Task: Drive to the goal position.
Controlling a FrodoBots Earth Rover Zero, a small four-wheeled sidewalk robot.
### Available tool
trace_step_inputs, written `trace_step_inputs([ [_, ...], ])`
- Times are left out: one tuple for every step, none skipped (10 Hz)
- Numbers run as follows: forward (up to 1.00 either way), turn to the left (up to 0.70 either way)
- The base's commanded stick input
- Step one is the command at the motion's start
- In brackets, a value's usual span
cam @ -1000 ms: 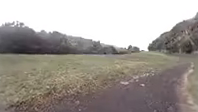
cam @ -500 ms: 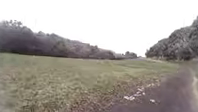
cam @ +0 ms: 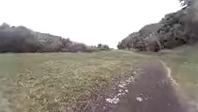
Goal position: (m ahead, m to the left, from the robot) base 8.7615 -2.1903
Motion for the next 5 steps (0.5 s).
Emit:
trace_step_inputs([
  [0.0, 0.0],
  [0.0, 0.0],
  [0.0, 0.0],
  [0.0, 0.0],
  [0.0, 0.0],
])
